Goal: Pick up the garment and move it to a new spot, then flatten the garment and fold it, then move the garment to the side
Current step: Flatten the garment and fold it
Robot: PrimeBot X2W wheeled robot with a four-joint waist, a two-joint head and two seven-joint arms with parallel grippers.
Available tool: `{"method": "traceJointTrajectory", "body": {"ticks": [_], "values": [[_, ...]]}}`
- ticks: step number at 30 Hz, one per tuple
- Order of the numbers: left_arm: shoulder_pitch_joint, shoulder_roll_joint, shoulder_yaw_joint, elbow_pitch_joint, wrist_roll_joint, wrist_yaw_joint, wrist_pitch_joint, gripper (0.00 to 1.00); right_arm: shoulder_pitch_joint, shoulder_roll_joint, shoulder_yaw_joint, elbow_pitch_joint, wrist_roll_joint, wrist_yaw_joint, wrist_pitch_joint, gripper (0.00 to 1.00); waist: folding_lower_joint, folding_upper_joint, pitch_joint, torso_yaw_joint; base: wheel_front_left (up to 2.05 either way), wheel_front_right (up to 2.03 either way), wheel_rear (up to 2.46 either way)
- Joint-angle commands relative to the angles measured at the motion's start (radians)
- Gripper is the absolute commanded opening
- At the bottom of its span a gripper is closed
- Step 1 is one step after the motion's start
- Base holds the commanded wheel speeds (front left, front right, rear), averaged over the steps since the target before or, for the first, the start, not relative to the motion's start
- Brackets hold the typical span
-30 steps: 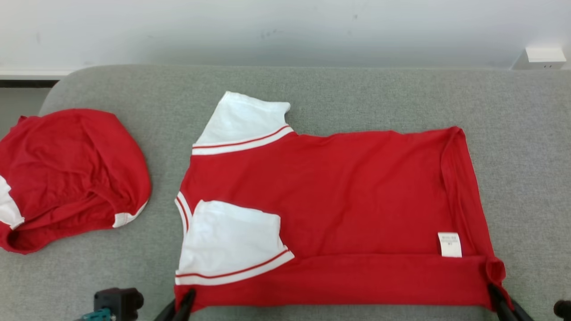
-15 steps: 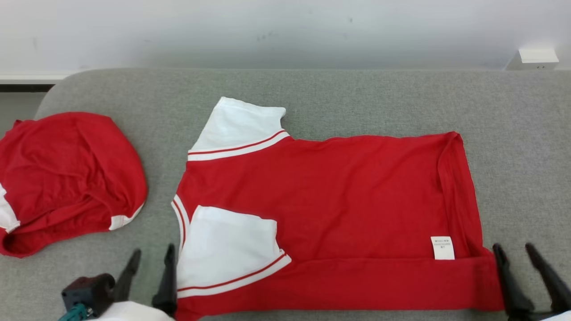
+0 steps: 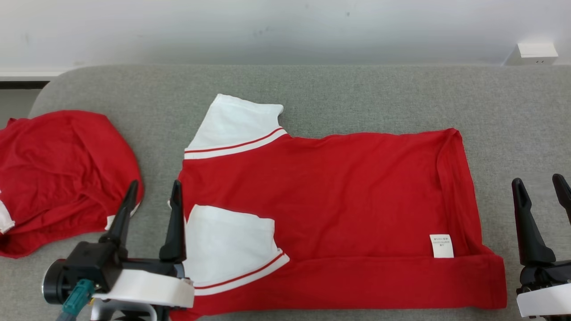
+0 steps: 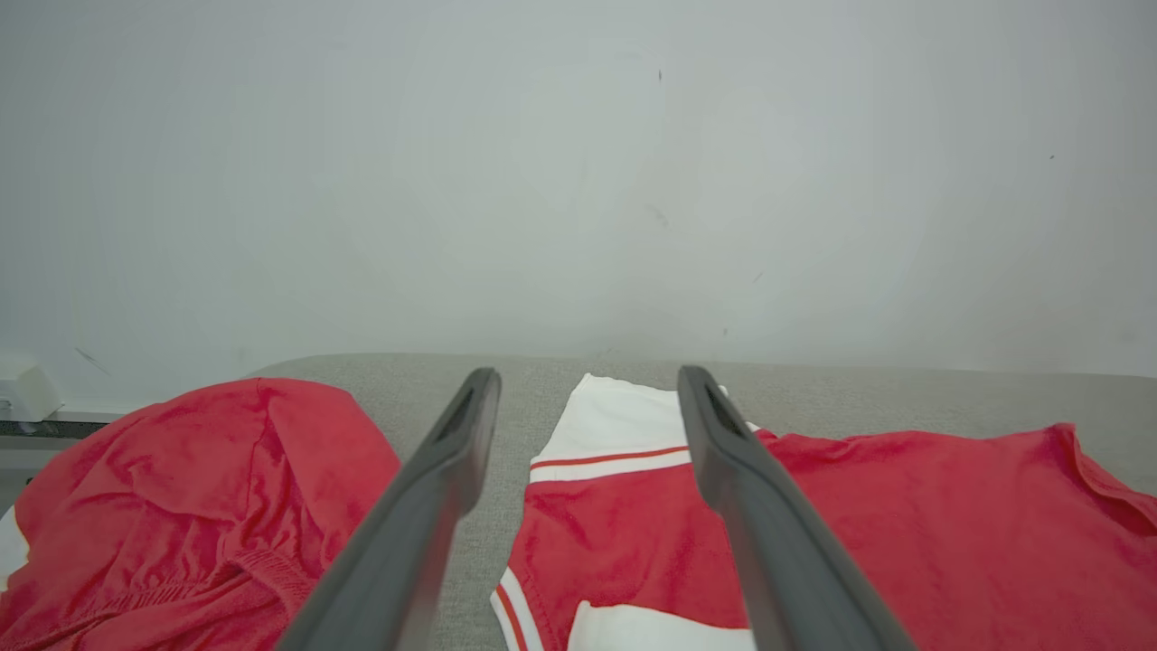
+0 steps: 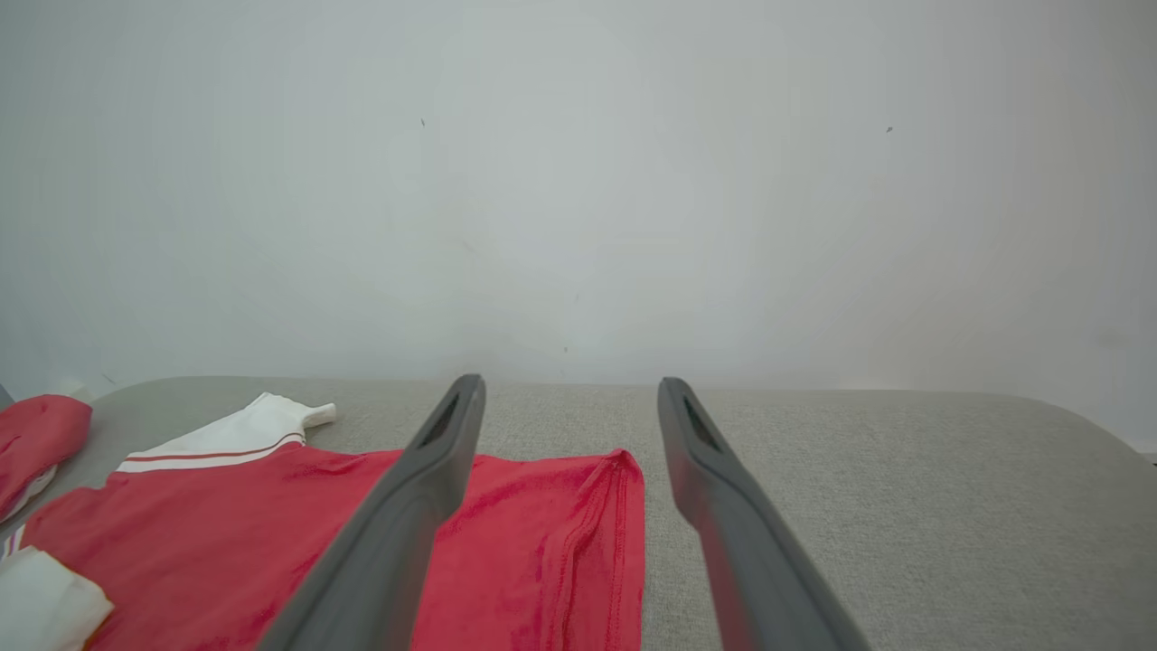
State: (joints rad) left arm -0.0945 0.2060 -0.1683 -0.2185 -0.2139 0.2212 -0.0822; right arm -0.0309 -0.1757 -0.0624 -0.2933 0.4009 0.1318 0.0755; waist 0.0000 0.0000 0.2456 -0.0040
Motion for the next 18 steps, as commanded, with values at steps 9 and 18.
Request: {"method": "traceJointTrajectory", "body": {"ticks": [9, 18], "values": [[-0.057, 0.016, -0.010, 0.004, 0.010, -0.004, 0.019, 1.00, -0.030, 0.019, -0.005, -0.009, 0.013, -0.002, 0.005, 1.00, 0.0000, 0.0000, 0.040, -0.003, 0.00, 0.00, 0.00], [-0.416, -0.008, -0.054, 0.102, -0.027, -0.091, 0.062, 1.00, -0.083, 0.005, -0.003, -0.019, 0.027, -0.002, 0.000, 1.00, 0.0000, 0.0000, 0.164, -0.018, 0.00, 0.00, 0.00]]}}
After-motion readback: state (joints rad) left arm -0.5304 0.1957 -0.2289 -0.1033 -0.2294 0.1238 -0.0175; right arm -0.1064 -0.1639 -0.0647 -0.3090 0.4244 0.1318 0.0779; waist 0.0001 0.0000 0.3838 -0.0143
